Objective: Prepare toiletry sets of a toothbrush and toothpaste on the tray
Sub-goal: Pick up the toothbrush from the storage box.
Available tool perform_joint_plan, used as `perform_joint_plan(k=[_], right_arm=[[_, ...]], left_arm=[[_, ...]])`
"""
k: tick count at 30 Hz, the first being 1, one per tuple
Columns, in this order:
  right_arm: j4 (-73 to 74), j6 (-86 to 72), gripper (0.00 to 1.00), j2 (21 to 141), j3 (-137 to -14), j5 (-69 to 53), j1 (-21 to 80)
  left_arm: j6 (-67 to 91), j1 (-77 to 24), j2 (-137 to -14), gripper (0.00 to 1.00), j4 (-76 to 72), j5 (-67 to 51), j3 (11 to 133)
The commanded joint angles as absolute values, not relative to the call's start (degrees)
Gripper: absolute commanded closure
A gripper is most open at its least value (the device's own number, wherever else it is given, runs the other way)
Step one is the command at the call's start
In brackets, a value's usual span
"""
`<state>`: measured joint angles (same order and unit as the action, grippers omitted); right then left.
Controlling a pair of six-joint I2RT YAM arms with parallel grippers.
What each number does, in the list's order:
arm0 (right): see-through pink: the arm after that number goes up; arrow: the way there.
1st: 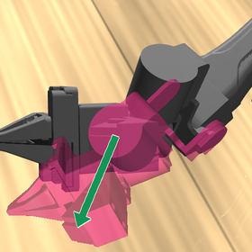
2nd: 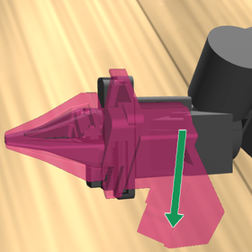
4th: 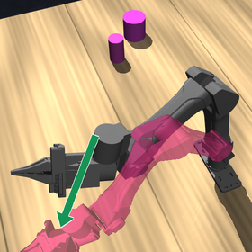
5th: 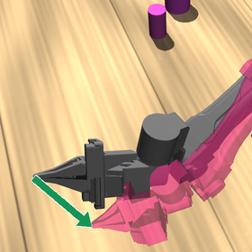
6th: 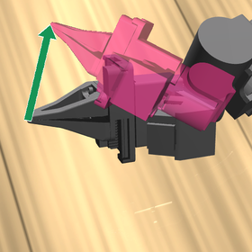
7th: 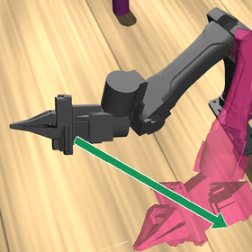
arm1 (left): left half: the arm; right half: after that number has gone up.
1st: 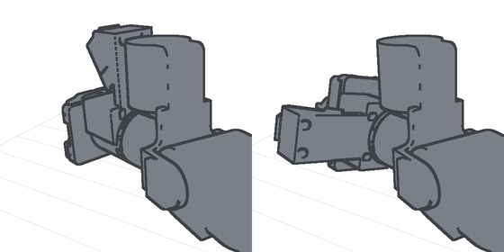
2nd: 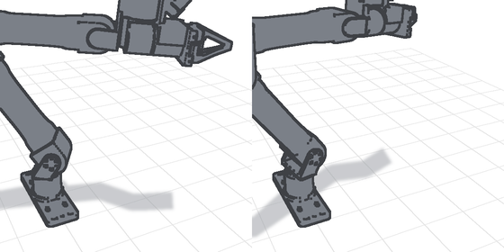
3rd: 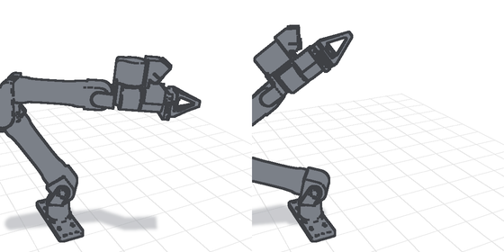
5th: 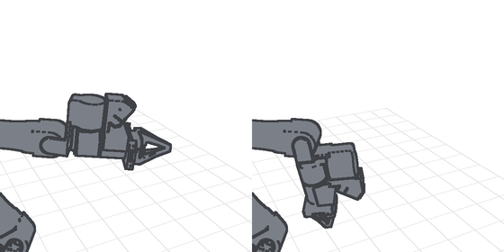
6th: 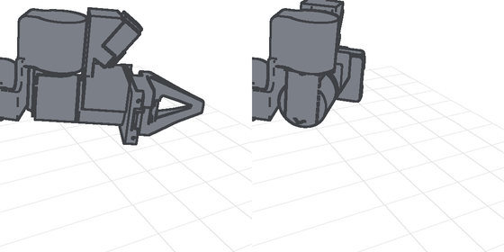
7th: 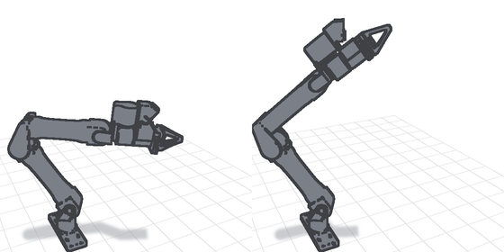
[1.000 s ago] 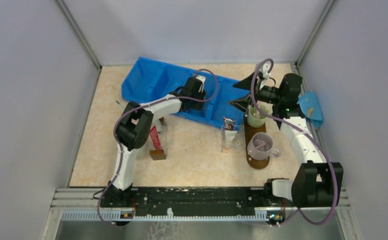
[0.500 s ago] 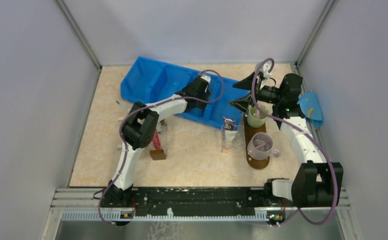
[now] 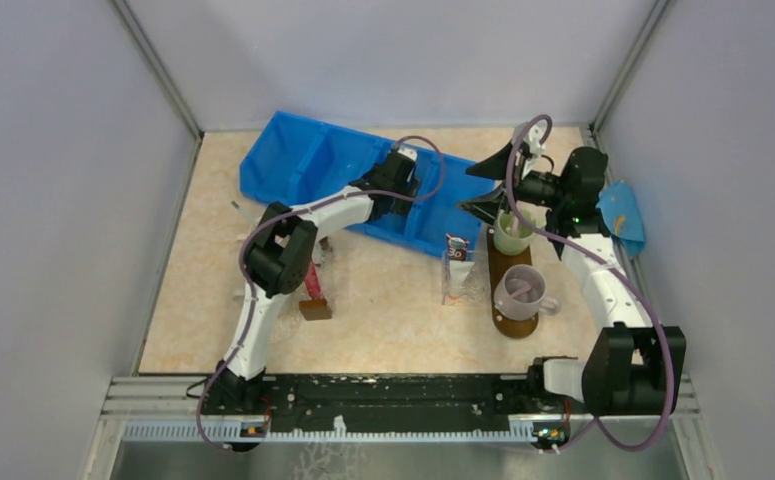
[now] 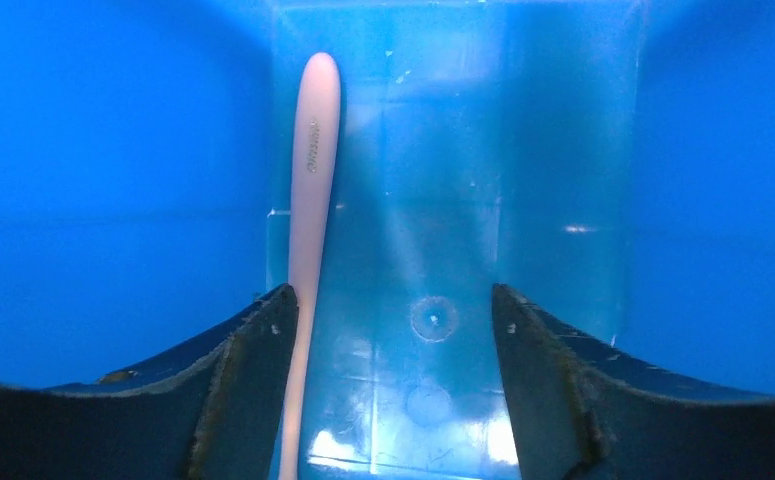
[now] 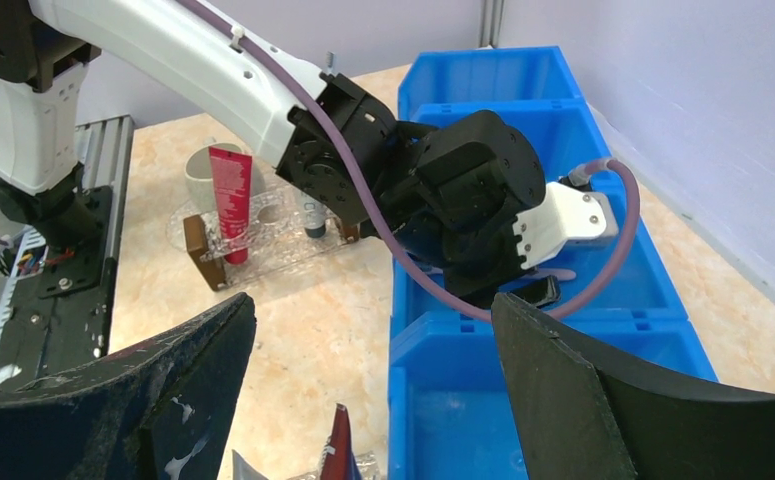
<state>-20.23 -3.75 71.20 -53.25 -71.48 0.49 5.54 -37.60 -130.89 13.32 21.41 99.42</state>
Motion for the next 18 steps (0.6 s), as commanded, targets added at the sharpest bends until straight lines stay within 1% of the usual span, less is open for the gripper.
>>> perform_joint_plan(k=[1, 3, 7, 10, 12, 13, 15, 18], right_arm=[[-23.5, -5.02, 0.12, 68.66, -53.9, -72.98, -0.26], [-23.8, -5.32, 0.13, 68.65, -53.95, -73.12, -0.35], [-24.15, -5.8, 0.13, 68.46, -54.01, -73.49, -0.61], [-24.43, -6.08, 0.13, 68.39, -54.01, -73.72, -0.61], [-24.6, -6.2, 0.13, 68.39, -53.94, -73.65, -0.69], [-24.61, -6.3, 0.13, 68.38, -53.94, -73.72, -0.66], [-24.68, -6.37, 0.13, 68.34, -54.01, -73.82, -0.79], [-24.86, -6.62, 0.13, 68.13, -54.01, -73.92, -0.97]], left_arm=[[6.38, -35.81, -134.6, 0.34, 21.21, 20.0, 96.45], [6.97, -35.2, -134.69, 0.41, 21.6, 18.74, 96.25], [7.33, -34.3, -134.28, 0.46, 22.36, 16.69, 96.33], [6.94, -34.51, -133.38, 0.44, 22.67, 16.27, 96.73], [6.16, -34.92, -132.68, 0.39, 22.61, 18.06, 97.05], [5.55, -35.04, -132.42, 0.38, 22.63, 18.91, 97.03], [4.88, -34.79, -132.26, 0.39, 23.03, 19.29, 97.13], [5.92, -34.01, -132.36, 0.52, 24.01, 16.6, 96.56]])
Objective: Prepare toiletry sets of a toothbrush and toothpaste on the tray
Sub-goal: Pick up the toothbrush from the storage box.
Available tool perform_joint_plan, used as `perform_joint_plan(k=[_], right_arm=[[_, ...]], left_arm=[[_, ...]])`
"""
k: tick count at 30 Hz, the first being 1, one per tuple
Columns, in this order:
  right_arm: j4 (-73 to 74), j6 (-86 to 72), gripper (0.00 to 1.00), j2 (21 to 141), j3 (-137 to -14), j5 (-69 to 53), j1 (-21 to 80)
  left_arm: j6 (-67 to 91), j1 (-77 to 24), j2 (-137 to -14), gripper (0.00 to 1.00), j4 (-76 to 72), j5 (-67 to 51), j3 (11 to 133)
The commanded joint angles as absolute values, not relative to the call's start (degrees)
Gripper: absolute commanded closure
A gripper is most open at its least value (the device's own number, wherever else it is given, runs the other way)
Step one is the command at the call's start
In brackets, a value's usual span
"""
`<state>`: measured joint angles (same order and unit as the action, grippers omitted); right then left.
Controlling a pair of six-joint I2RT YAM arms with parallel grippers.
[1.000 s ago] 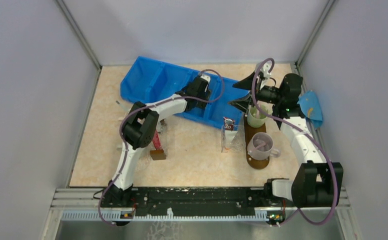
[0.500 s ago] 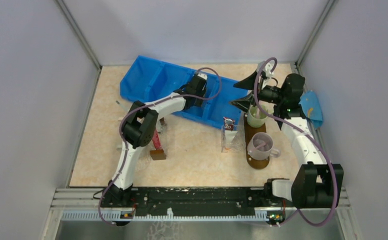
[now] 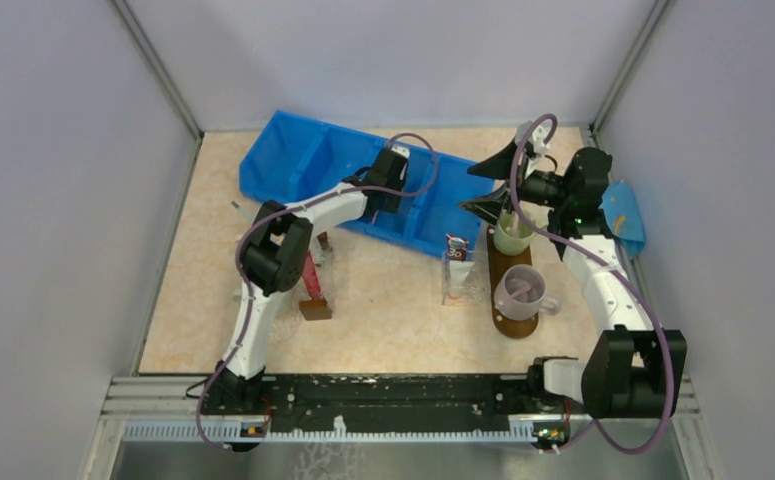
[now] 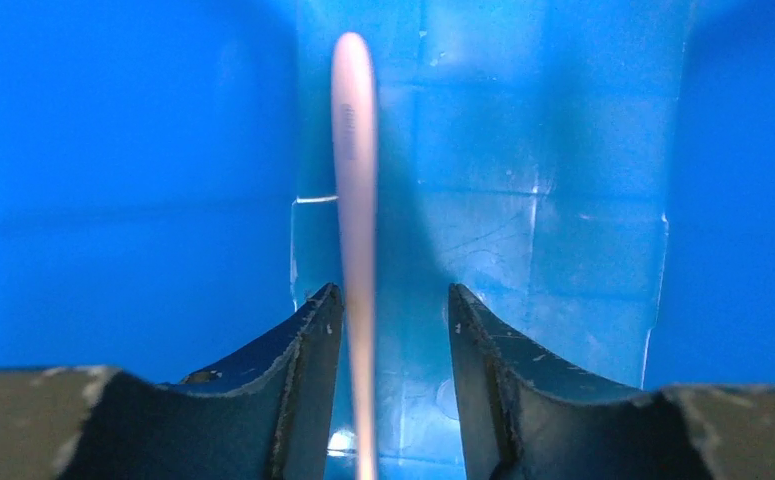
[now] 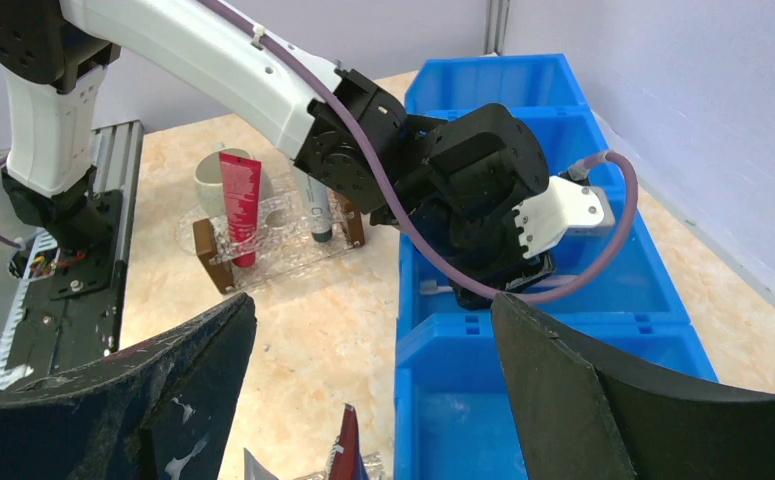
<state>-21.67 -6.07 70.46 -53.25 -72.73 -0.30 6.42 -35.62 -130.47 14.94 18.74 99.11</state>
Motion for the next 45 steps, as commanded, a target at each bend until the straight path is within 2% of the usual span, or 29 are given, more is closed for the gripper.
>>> perform_joint_plan(k=[1, 3, 6, 7, 10, 14, 17, 19, 23, 26, 27, 39, 45], right_arm=[[-24.87, -6.67, 0.13, 68.16, -54.09, -74.0, -1.04], [-25.1, -6.96, 0.13, 68.16, -54.02, -74.07, -1.05], [-25.48, -7.25, 0.13, 68.17, -54.01, -74.09, -1.06], [-25.55, -7.26, 0.13, 68.12, -54.05, -74.09, -1.06], [-25.69, -7.43, 0.13, 68.13, -53.97, -74.19, -1.05], [-25.83, -7.62, 0.13, 68.1, -53.99, -74.27, -1.05], [-25.93, -7.73, 0.13, 68.03, -54.01, -74.27, -1.06], [-26.02, -7.83, 0.13, 68.01, -53.98, -74.35, -1.14], [-26.25, -8.07, 0.13, 67.99, -54.05, -74.4, -1.1], [-27.33, -8.89, 0.13, 68.1, -53.76, -74.49, -1.14], [-27.8, -9.28, 0.13, 68.11, -53.66, -74.54, -1.14], [-29.87, -10.55, 0.13, 68.61, -52.65, -74.32, -1.14], [-39.3, -17.61, 0.13, 70.28, -50.4, -74.28, -1.13]], left_arm=[[6.45, -33.75, -132.36, 0.54, 24.1, 14.96, 96.17], [7.49, -33.43, -132.38, 0.6, 24.33, 12.31, 95.53], [8.77, -33.31, -132.24, 0.78, 24.42, 9.02, 95.37], [9.1, -33.35, -132.12, 0.81, 24.39, 8.4, 95.48], [9.15, -33.61, -131.51, 0.8, 24.39, 8.87, 95.8], [7.8, -34.01, -131.2, 0.58, 26.0, 12.0, 96.43], [7.22, -33.8, -132.09, 0.55, 26.9, 10.03, 96.47], [7.49, -33.58, -133.2, 0.59, 27.53, 7.75, 96.59], [7.93, -33.49, -135.26, 0.78, 28.19, 5.4, 97.05], [8.0, -33.49, -135.64, 0.98, 28.3, 5.2, 97.78], [7.9, -33.49, -135.46, 1.0, 28.38, 5.41, 98.2], [5.98, -33.49, -130.54, 1.0, 26.27, 6.7, 103.73], [5.83, -33.49, -129.24, 1.0, 25.49, 6.99, 104.29]])
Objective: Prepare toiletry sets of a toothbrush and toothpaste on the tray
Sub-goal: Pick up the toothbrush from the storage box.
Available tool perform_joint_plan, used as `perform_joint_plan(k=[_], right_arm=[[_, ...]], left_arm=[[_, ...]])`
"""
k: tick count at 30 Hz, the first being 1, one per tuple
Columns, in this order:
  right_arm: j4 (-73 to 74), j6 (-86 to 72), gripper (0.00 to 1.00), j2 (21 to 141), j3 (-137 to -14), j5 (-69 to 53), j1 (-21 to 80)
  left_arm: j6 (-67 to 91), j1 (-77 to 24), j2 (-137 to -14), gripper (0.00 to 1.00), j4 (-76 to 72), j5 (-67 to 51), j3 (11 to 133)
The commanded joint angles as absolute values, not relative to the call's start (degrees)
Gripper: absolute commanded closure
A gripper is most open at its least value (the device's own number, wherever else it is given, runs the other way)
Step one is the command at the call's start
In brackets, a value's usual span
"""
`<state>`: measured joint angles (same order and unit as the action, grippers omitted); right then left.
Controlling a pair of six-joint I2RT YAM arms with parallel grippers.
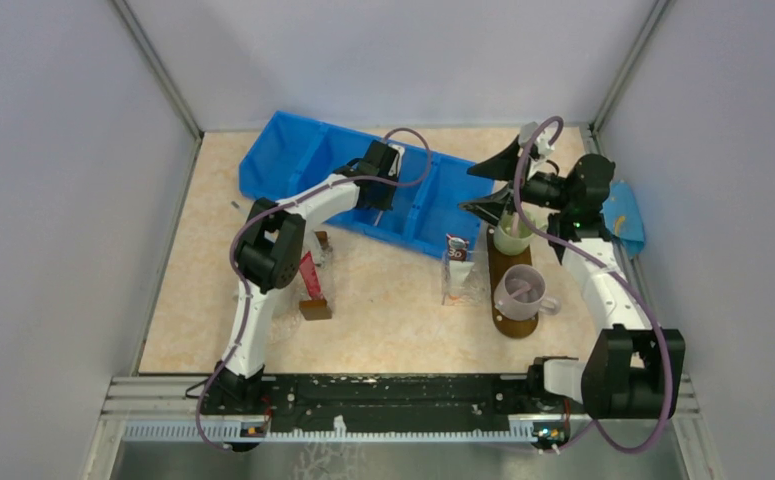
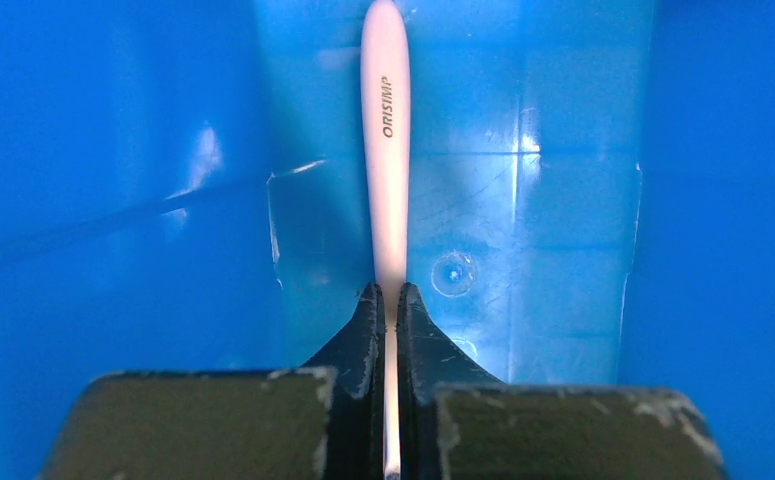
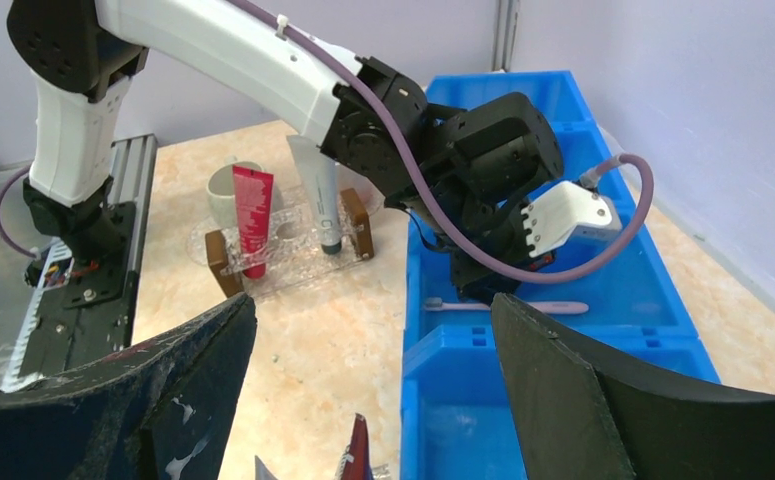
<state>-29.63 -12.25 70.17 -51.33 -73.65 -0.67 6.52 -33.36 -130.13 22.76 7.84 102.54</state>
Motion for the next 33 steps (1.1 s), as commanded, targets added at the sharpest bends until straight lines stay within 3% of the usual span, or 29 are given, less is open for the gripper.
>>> perform_joint_plan(k=[1, 10, 33], right_arm=[[-40.66, -18.7, 0.13, 70.62, -50.08, -74.27, -1.09], [-43.14, -21.01, 0.14, 73.1, -48.96, -72.88, 0.81], [-29.43, -11.25, 0.16, 78.18, -50.96, -63.29, 9.18]], left_arm=[[5.83, -33.49, -129.11, 1.0, 25.5, 7.05, 104.44], [5.45, -33.49, -127.12, 1.0, 23.53, 7.81, 104.48], [5.6, -33.49, -120.35, 1.0, 21.15, 7.47, 104.5]])
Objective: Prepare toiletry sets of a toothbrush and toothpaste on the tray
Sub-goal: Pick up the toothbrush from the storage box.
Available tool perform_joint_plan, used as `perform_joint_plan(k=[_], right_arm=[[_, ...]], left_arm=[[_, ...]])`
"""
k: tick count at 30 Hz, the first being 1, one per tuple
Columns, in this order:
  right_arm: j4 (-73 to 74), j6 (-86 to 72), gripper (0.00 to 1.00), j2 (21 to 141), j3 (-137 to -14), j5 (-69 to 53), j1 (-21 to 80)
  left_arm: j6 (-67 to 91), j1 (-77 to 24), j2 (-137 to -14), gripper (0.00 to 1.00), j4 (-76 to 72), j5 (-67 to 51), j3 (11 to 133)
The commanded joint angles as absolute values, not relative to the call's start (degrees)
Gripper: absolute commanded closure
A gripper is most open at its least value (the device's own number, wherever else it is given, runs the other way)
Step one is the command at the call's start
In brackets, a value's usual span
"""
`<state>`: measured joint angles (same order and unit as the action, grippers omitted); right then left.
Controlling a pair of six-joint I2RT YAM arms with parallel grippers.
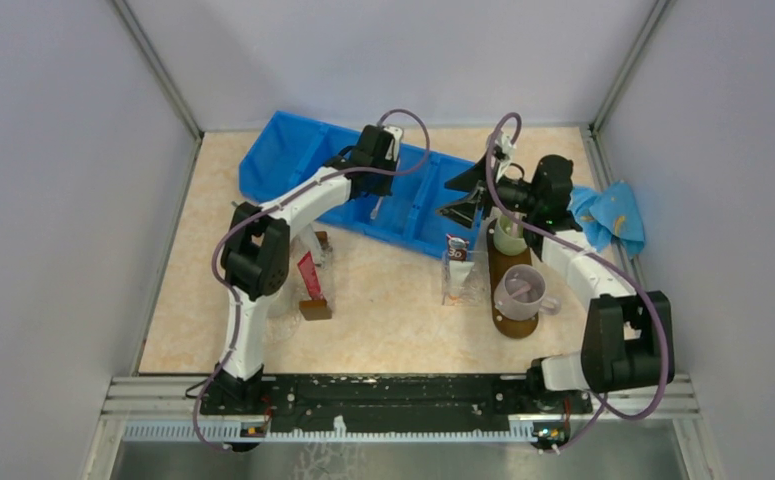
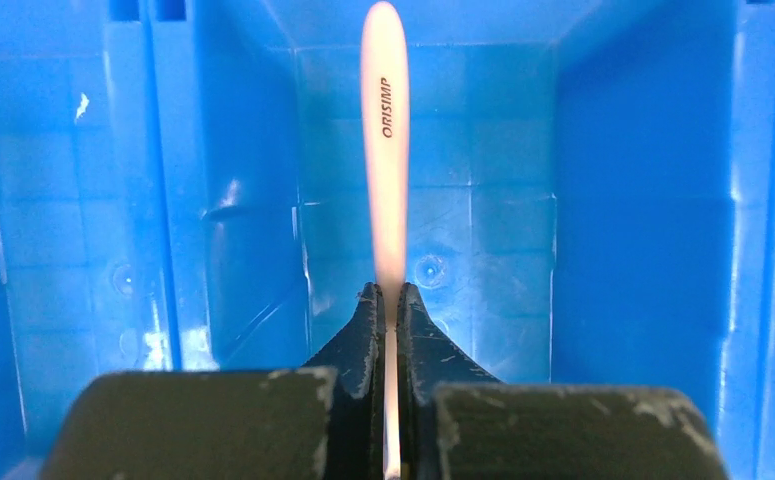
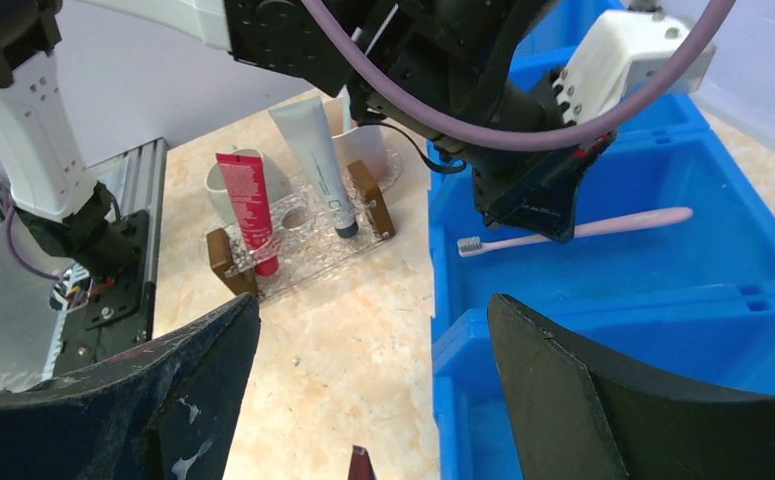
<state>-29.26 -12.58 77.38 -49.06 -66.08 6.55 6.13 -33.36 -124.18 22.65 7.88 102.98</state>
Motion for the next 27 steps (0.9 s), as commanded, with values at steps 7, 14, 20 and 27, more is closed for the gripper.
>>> perform_joint_plan(k=[7, 14, 20, 27], right_arm=[[-28.88, -13.39, 0.17, 81.17, -53.21, -55.96, 14.27], [-31.26, -21.7, 0.18, 82.77, -55.36, -46.12, 16.3], [-36.56, -34.13, 0.18, 83.2, -55.95, -38.7, 16.26], [-34.08, -45.99, 0.17, 87.35, -62.4, -35.14, 16.22]], left_arm=[[6.44, -33.49, -116.38, 1.0, 19.85, 5.77, 104.1], [8.67, -33.41, -109.89, 1.0, 15.14, 1.45, 99.51], [10.21, -33.27, -103.8, 1.0, 9.29, -3.06, 92.99], [13.3, -33.13, -98.64, 1.0, 2.95, -12.19, 85.75]])
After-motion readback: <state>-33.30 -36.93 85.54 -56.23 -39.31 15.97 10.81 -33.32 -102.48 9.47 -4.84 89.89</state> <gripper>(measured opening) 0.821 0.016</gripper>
